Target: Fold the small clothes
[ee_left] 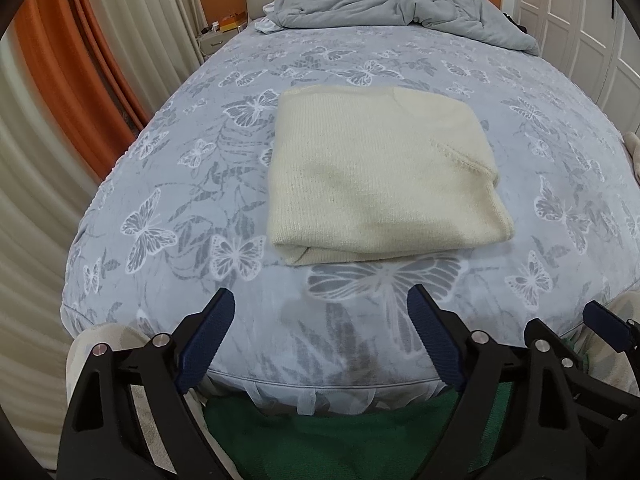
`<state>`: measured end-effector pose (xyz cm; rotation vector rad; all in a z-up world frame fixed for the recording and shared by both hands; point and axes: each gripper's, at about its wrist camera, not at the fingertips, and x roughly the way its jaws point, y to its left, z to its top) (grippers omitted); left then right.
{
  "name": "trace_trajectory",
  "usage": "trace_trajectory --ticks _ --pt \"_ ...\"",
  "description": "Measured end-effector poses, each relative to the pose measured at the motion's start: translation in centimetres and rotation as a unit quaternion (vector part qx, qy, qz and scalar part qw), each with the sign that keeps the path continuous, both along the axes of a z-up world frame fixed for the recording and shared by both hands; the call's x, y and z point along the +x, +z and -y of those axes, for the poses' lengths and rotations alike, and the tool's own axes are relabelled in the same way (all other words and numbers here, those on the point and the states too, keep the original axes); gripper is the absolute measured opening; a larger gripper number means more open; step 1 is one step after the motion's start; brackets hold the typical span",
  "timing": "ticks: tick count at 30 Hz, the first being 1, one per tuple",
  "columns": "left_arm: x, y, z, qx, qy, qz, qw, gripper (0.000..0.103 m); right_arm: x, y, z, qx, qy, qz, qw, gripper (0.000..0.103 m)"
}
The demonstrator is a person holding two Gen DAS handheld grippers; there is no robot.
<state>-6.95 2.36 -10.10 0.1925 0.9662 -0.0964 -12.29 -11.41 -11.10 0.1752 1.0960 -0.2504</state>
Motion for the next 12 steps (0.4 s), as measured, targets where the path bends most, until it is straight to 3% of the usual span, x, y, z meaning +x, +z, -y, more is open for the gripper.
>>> trace_trajectory --ticks 12 --pt "0.16 -0.68 0.01 -0.005 0.008 -0.020 0.9998 0.083 0.08 0.05 -0.24 -0.002 0.002 -0.002 1.000 0.064"
